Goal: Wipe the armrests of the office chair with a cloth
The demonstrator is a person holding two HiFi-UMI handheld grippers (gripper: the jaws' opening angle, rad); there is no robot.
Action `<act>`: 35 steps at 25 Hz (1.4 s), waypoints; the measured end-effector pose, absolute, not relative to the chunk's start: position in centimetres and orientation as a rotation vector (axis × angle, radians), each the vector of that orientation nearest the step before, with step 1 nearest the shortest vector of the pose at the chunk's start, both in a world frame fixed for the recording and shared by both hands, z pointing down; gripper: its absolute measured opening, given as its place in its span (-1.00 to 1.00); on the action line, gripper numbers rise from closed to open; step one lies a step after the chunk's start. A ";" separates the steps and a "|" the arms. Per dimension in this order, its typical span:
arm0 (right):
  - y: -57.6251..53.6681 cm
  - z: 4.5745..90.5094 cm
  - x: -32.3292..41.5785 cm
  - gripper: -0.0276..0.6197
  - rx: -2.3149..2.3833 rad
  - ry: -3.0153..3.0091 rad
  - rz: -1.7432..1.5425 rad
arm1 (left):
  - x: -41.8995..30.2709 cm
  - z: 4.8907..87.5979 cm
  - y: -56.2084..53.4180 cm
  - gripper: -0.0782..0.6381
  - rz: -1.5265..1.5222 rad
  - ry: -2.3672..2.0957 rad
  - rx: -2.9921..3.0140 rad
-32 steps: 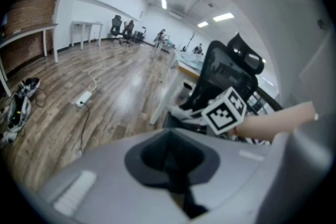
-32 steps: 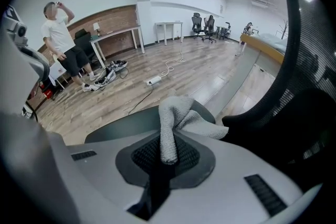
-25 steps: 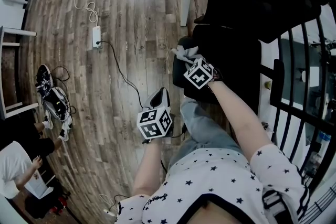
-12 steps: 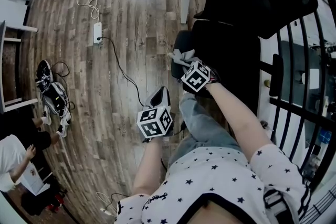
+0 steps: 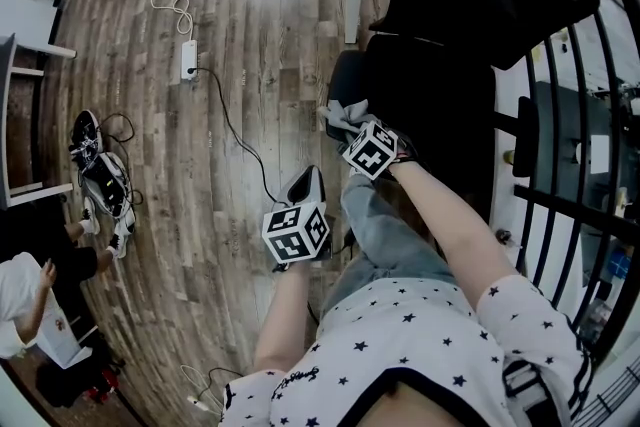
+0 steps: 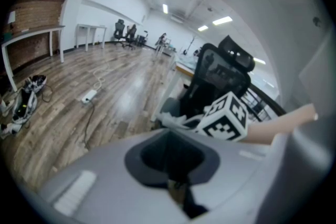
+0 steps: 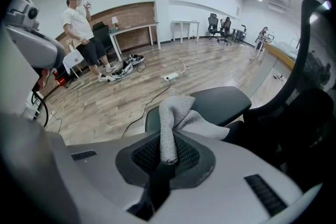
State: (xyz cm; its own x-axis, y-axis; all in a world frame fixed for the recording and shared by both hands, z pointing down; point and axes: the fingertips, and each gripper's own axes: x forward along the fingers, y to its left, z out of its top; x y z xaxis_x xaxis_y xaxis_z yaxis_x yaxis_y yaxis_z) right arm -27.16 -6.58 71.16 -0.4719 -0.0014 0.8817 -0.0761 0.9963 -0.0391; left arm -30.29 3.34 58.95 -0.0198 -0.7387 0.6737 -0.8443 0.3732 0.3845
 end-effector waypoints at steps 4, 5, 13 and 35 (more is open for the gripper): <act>-5.5 70.9 -26.9 -0.81 0.045 -2.067 0.079 | -30.0 58.7 4.3 -0.77 0.153 -1.787 1.388; -5.3 70.9 -26.8 -0.81 0.042 -2.067 0.073 | -29.8 58.7 4.7 -0.76 0.154 -1.789 1.386; -3.8 71.0 -25.9 -0.81 0.016 -2.054 0.065 | -29.0 58.4 6.1 -0.77 0.150 -1.803 1.374; -1.7 65.1 -22.7 -0.81 0.103 -2.197 0.079 | -26.7 56.2 8.4 -0.76 0.121 -1.851 1.410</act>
State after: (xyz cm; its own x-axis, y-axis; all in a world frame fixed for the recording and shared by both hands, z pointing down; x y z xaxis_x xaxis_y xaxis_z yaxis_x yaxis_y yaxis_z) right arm -22.68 -1.72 65.13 -0.5858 -0.0451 0.8092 -0.1033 0.9945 -0.0194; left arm -26.72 8.35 56.17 -0.0703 -0.7740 0.6293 -0.8494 0.3773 0.3691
